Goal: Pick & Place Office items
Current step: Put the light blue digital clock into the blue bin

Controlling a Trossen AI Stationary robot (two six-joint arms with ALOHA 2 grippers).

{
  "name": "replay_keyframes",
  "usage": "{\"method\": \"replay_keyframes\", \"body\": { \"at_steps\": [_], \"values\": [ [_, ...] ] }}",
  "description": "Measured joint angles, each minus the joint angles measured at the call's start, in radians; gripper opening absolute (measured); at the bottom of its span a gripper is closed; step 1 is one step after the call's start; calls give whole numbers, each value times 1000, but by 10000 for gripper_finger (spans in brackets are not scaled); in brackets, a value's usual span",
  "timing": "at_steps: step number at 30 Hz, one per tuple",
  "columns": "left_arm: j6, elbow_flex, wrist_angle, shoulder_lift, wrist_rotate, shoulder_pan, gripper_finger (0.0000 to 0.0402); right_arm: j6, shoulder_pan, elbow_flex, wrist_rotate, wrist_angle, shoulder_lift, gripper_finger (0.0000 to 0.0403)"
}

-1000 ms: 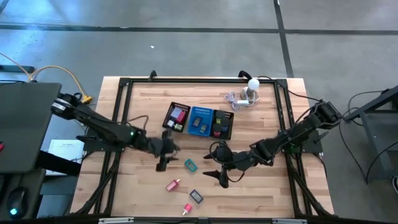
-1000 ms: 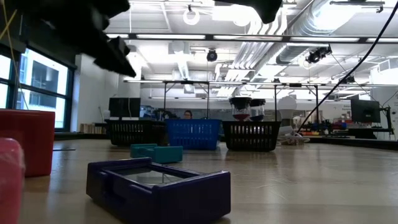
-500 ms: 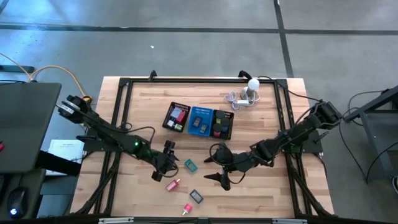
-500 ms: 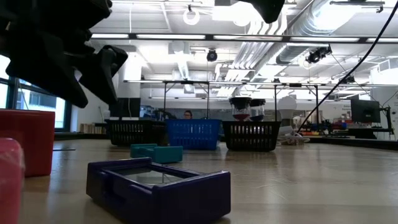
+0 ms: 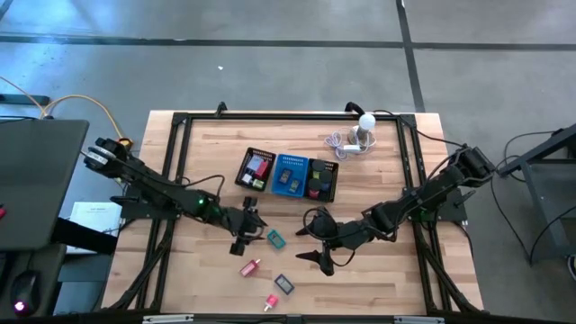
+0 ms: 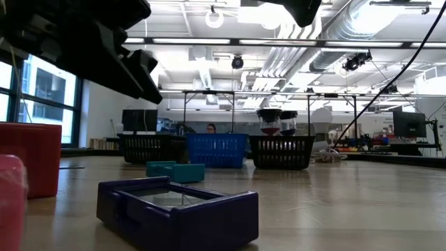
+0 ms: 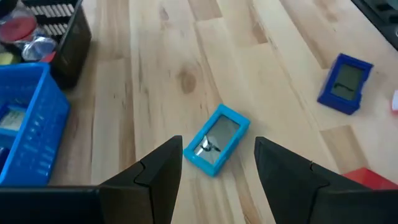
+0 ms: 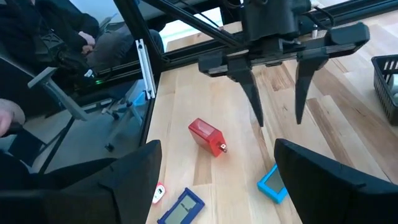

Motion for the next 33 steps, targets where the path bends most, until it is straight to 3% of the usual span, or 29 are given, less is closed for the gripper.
{"method": "replay_keyframes", "body": {
  "at_steps": [6, 9, 17, 26, 33],
  "values": [
    [35, 0, 17, 0, 185, 6, 193, 0, 0, 0, 1, -2, 0, 301],
    [-4, 0, 11, 1, 212, 41, 193, 0, 0, 0, 3, -2, 0, 301],
    [65, 0, 16, 18, 313, 61, 202, 5, 0, 0, 3, -1, 0, 301],
    [84, -1, 31, 34, 283, 79, 248, 6, 0, 0, 3, -1, 0, 301],
    [22, -1, 65, 33, 228, 81, 253, 7, 0, 0, 3, -1, 0, 301]
  ]
}}
